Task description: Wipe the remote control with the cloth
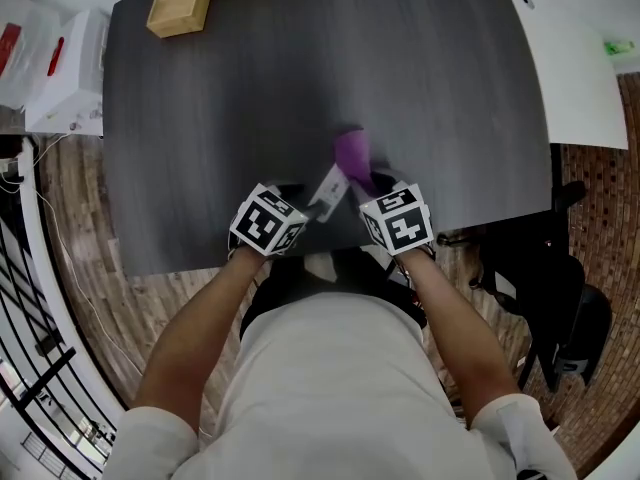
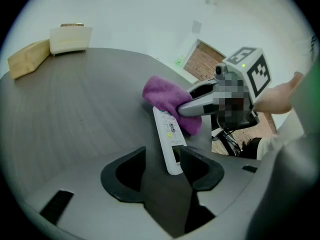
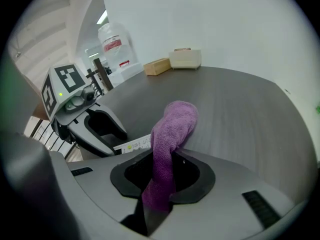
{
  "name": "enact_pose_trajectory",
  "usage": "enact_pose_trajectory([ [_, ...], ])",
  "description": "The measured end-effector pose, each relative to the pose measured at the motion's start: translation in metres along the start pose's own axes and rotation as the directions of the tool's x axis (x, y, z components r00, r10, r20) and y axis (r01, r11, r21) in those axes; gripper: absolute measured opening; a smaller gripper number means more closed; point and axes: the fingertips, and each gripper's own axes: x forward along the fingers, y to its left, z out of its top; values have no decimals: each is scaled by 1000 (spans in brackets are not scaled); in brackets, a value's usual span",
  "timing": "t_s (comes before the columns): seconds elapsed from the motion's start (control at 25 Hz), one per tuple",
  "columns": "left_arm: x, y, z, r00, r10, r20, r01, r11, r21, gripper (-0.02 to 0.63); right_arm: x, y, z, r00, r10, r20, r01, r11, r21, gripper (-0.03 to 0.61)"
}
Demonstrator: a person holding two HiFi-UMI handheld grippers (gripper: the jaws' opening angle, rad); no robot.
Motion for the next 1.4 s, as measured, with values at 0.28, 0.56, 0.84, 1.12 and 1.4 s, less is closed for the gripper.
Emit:
enact_pose_trajectory([
  [0.28, -1, -15, -7, 999, -43, -24, 41, 996, -84, 215, 5, -1, -10, 1000, -8, -22, 8, 1000, 7, 92],
  [0.56, 3, -23, -19, 999, -14, -52, 8, 993, -120, 205, 9, -2, -14, 1000, -6, -23, 6, 1000, 27, 92],
  [0.84, 0, -29, -3, 980, 188, -61, -176, 970, 168, 121, -1, -8, -15, 1000, -3, 7, 2, 996, 90, 92],
  [1.12, -6, -17, 9, 935, 354, -28, -304, 839, 452, 109, -42, 31, 34, 983, 62, 172, -73, 996, 58, 92],
  [1.4, -4, -22, 11, 924, 381, 21, -340, 796, 501, 107, -9, 86, 34, 976, 192, 104, -189, 981, -42, 92],
])
